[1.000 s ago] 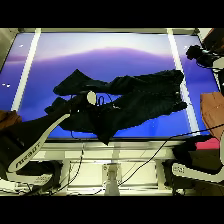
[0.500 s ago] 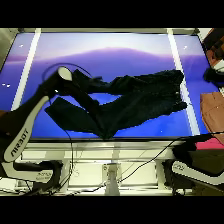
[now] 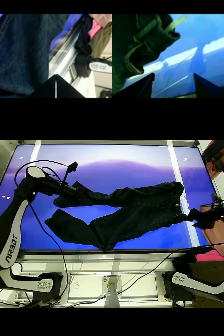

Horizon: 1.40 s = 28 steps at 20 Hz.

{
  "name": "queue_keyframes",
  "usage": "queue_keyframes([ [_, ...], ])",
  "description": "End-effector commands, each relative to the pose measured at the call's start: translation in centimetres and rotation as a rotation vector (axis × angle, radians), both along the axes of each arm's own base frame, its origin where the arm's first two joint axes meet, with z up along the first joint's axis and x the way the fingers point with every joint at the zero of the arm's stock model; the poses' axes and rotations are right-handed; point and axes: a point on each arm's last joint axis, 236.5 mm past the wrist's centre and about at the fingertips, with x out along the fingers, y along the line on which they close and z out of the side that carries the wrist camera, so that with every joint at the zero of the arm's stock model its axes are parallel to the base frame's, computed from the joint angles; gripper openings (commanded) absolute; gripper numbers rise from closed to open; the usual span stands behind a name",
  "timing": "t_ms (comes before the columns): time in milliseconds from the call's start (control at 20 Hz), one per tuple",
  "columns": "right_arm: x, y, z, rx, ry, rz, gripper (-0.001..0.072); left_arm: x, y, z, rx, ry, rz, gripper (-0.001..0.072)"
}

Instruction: Fold the clothes and pants, and hang the long-sleeved shirts on hangers.

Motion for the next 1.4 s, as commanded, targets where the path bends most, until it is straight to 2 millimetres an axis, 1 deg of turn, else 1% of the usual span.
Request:
queue_keyframes([
  [0, 0.6, 1.3, -2.9, 0.084, 0.001, -0.146, 0.0568, 0.5, 0.2, 0.6, -0.024, -0.007, 0.021, 0.0045],
  [100, 1.5, 1.9, -4.2, 0.139, 0.007, -0.212, 0.0568, 0.5, 0.2, 0.6, -0.024, -0.007, 0.02, 0.0045],
  [200, 3.2, 2.3, -5.1, 0.186, -0.033, -0.268, 0.0567, 0.5, 0.2, 0.6, -0.024, -0.007, 0.02, 0.0046],
  [250, 4.3, 2.1, -5.3, 0.194, -0.069, -0.299, 0.0567, 0.5, 0.2, 0.6, -0.024, -0.007, 0.021, 0.0045],
  [350, 6.1, 1.4, -4.8, 0.193, -0.144, -0.349, 0.0565, 0.6, 0.2, 0.6, -0.024, -0.007, 0.021, 0.0045],
  [500, 7.0, 0.1, -4.8, 0.147, -0.187, -0.375, 0.054, 0.6, 0.3, 0.6, -0.024, -0.007, 0.023, 0.0045],
  [550, 7.2, -0.5, -4.9, 0.124, -0.201, -0.384, 0.0463, 0.6, 0.3, 0.6, -0.024, -0.007, 0.024, 0.0045],
  [650, 7.7, -1.3, -4.7, 0.098, -0.229, -0.394, 0.0279, 0.7, 0.3, 0.6, -0.024, -0.008, 0.026, 0.0045],
  [750, 7.8, -1.4, -4.8, 0.089, -0.232, -0.39, 0.0035, 1.2, 0.3, 0.6, -0.022, -0.021, 0.047, 0.0046],
  [850, 7.5, -1.0, -4.6, 0.098, -0.221, -0.378, 0.0034, 2.1, 0.4, 0.3, -0.012, -0.039, 0.077, 0.0045],
  [900, 7.3, -0.7, -4.3, 0.102, -0.218, -0.357, 0.0034, 2.4, 0.8, -0.2, 0.01, -0.046, 0.086, 0.0046],
  [1000, 6.9, -0.2, -3.5, 0.092, -0.226, -0.27, 0.0033, 2.4, 2.0, -2.0, 0.086, -0.039, 0.08, 0.0055],
  [1050, 6.8, 0.0, -3.0, 0.087, -0.234, -0.239, 0.0033, 1.9, 2.6, -3.0, 0.123, -0.022, 0.061, 0.0055],
  [1100, 6.8, 0.0, -2.4, 0.08, -0.247, -0.226, 0.0034, 1.4, 3.1, -3.9, 0.154, -0.002, 0.035, 0.0086],
  [1150, 6.9, -0.1, -1.8, 0.074, -0.26, -0.225, 0.0034, 1.1, 3.8, -5.0, 0.196, 0.01, 0.021, 0.0258],
  [1200, 7.0, -0.1, -1.3, 0.068, -0.272, -0.224, 0.0034, 1.1, 4.9, -6.2, 0.257, 0.013, 0.02, 0.0461],
  [1250, 7.0, -0.1, -1.0, 0.066, -0.278, -0.223, 0.0034, 1.4, 6.2, -7.2, 0.325, 0.02, 0.042, 0.0562],
  [1350, 6.9, 0.1, -0.9, 0.071, -0.274, -0.218, 0.0034, 2.0, 10.0, -9.2, 0.471, 0.082, 0.143, 0.0571],
])
